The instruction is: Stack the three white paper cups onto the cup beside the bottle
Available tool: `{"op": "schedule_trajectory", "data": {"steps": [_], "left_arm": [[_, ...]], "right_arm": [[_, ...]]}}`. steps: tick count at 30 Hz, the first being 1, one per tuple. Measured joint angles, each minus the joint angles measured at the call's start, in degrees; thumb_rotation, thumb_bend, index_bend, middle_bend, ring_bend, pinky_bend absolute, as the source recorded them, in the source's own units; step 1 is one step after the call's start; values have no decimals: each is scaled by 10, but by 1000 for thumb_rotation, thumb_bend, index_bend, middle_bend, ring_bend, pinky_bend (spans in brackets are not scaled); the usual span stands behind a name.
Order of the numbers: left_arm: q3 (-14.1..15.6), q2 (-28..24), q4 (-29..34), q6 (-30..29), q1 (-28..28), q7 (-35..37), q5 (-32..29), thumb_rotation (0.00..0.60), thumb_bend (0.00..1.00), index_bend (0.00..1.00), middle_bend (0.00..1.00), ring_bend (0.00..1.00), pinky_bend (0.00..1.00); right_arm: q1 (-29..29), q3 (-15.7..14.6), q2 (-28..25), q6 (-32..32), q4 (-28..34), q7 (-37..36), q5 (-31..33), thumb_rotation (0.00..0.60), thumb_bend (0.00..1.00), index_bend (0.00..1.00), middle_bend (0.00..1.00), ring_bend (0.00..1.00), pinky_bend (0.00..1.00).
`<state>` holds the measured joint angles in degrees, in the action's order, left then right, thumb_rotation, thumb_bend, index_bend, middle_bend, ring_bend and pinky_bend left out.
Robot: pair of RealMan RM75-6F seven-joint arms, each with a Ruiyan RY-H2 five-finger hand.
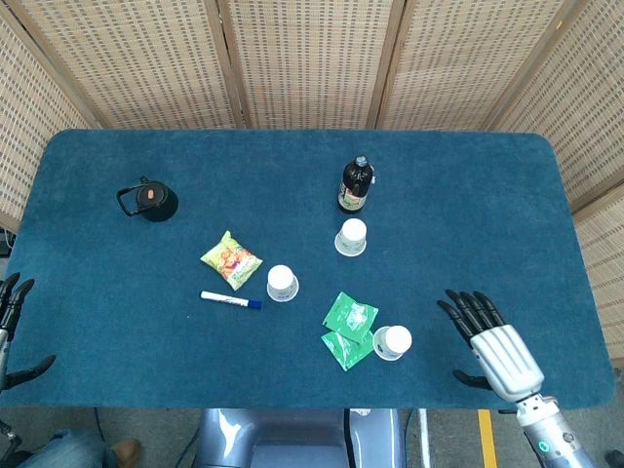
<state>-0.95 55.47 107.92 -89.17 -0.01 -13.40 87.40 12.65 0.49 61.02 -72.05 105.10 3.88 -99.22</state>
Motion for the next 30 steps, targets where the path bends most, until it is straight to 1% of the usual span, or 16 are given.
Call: {"op": "schedule_trajectory", "data": {"steps": [2,5,9,11,13,17,25,30], "left_arm": [[-3,4,1,7,-4,-10,-11,600,0,0,0,0,0],[-8,9,3,22,-11,-26,-30,600,0,0,0,0,0],[-13,15,6,32,-18,-39,-45,600,0,0,0,0,0],[-13,15,7,34,-19,-40,-48,600,0,0,0,0,0],[-12,14,7,36,-20,-40,-49,600,0,0,0,0,0],[-11,13,6,37,-21,-40,-50,600,0,0,0,0,0],[-9,14,6,40,-23,-44,-52,600,0,0,0,0,0],[-8,14,6,42,-24,-45,-55,600,0,0,0,0,0]], "right_arm": [[25,3,0,29,-1,-10,-1,600,109,161,192,151,208],[60,9,8,78,-9,-23,5,600,164,191,230,185,236],[101,19,48,146,-41,-19,39,600,233,225,264,219,277],[114,22,66,161,-56,-15,55,600,267,241,281,236,312],[122,25,81,169,-68,-8,69,600,299,255,295,250,340],[129,29,100,172,-80,5,87,600,337,290,332,284,355],[143,24,112,181,-75,4,107,600,377,352,393,347,403],[147,23,118,184,-79,5,118,600,490,430,465,432,477]]}}
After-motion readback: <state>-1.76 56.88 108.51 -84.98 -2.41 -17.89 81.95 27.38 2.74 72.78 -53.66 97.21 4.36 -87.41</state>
